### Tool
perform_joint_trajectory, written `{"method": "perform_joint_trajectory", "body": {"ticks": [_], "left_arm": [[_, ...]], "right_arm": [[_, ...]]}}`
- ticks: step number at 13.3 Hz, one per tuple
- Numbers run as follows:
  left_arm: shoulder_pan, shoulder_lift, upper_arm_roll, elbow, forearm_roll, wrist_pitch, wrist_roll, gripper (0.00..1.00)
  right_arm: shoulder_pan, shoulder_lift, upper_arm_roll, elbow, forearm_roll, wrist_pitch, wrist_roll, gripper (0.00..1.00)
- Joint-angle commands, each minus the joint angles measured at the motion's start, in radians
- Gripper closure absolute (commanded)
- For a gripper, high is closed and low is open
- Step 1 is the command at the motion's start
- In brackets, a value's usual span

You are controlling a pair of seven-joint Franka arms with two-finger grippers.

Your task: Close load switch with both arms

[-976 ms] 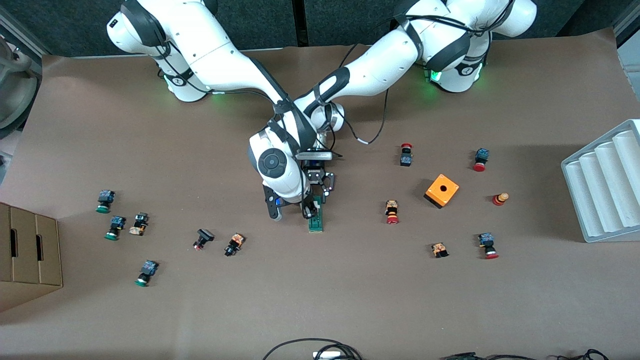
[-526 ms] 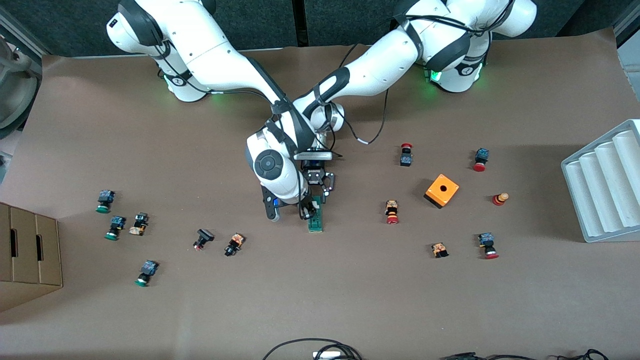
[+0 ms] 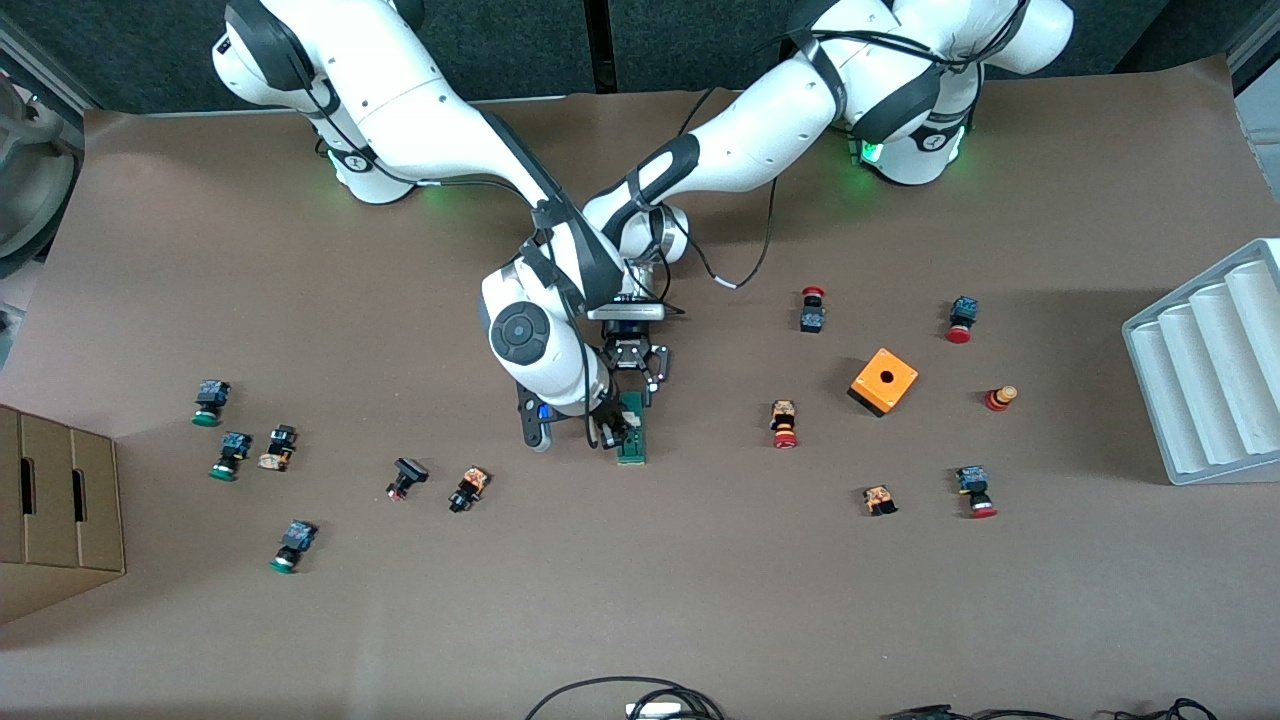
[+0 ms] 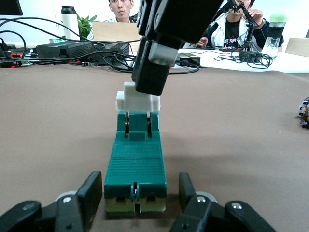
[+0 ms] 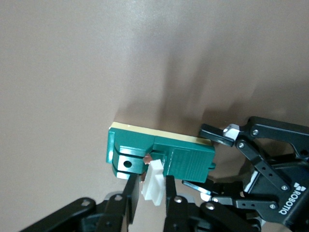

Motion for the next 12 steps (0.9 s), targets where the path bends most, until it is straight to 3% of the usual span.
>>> {"method": "perform_joint_trajectory", "body": {"ticks": [1,5,12], "left_arm": [[-0.016,0.029,0.002,0.020,0.007,0.002,-0.028,0.28],[-0.016,0.030,0.002,0.020,0.009,0.002,-0.028,0.28],[-0.016,0.029,0.002,0.020,0.007,0.002,-0.028,0.28]], "right_arm": [[-0.006,0.027,0.004,0.034,0.029,0.006,-0.007,0.77],[-0.006,0.032,0.016,0.034,0.029,0.008,-0.004,0.85],[-0.022,0.053,0.019,0.071,0.029,0.006,-0.006,0.85]]}}
